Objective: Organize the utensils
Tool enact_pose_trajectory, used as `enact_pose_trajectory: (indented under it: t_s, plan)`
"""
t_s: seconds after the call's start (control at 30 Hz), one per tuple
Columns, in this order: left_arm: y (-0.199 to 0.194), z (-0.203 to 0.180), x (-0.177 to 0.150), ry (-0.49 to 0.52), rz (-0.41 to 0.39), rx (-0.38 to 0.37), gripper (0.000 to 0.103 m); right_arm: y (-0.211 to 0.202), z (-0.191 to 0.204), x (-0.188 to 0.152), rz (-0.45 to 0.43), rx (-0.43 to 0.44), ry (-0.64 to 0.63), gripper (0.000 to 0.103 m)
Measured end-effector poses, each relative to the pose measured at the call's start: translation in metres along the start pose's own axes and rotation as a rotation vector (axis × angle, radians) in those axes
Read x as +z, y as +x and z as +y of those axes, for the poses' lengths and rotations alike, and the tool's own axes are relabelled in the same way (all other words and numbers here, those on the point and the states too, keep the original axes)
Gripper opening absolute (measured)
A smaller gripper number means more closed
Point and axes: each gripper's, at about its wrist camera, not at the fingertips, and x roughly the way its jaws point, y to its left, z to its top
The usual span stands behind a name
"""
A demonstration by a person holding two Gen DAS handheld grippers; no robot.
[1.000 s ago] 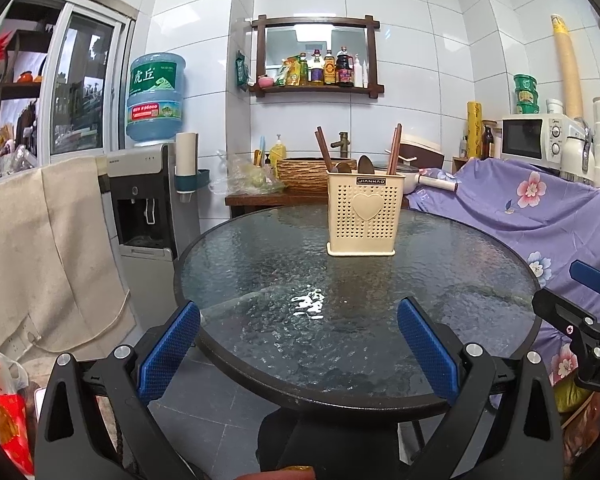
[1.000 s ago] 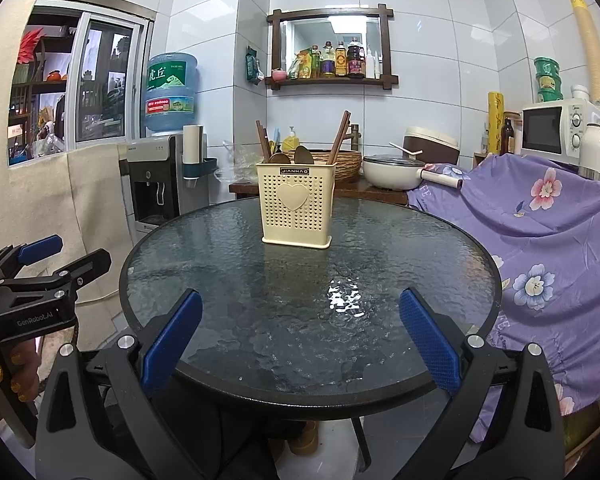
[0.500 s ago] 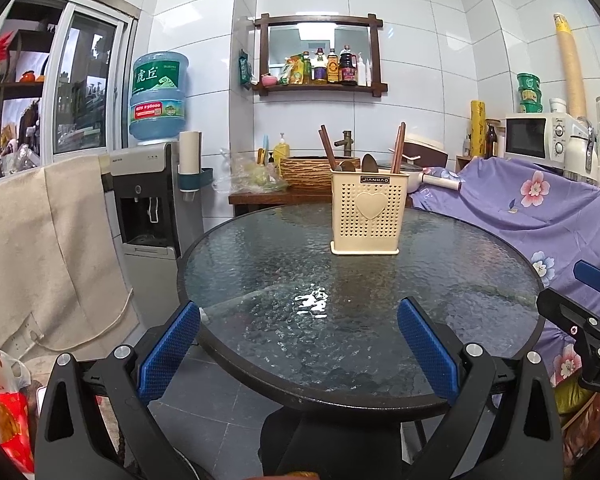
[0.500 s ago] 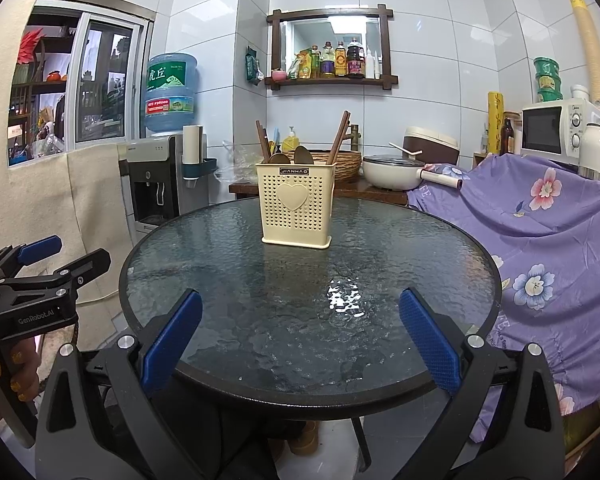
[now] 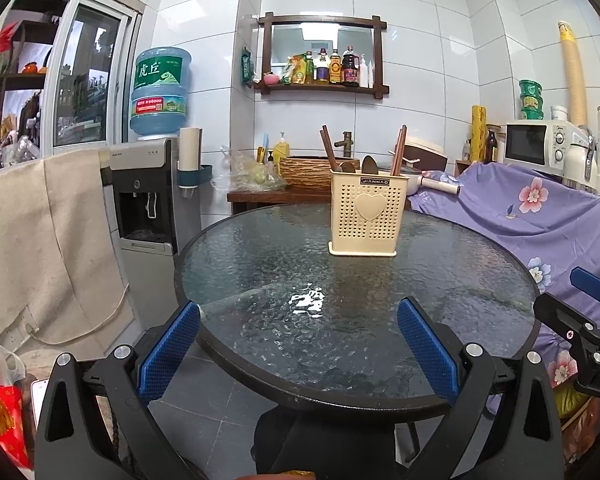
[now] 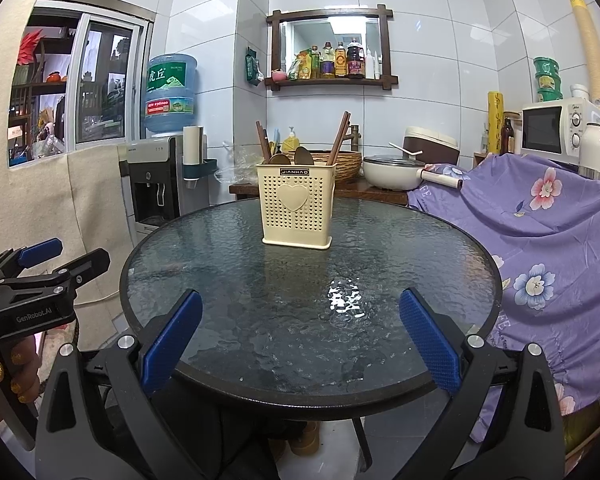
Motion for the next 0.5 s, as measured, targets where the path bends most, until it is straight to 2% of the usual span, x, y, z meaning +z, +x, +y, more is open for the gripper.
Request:
enact_pose_trajectory:
  t_s: [0.5]
  plan:
    - [0.0012,-0.0017,0.0,0.008,0.004,0.012,0.097,-0.0002,0.0005,-0.0003,0.002,0.001,0.001,0.097]
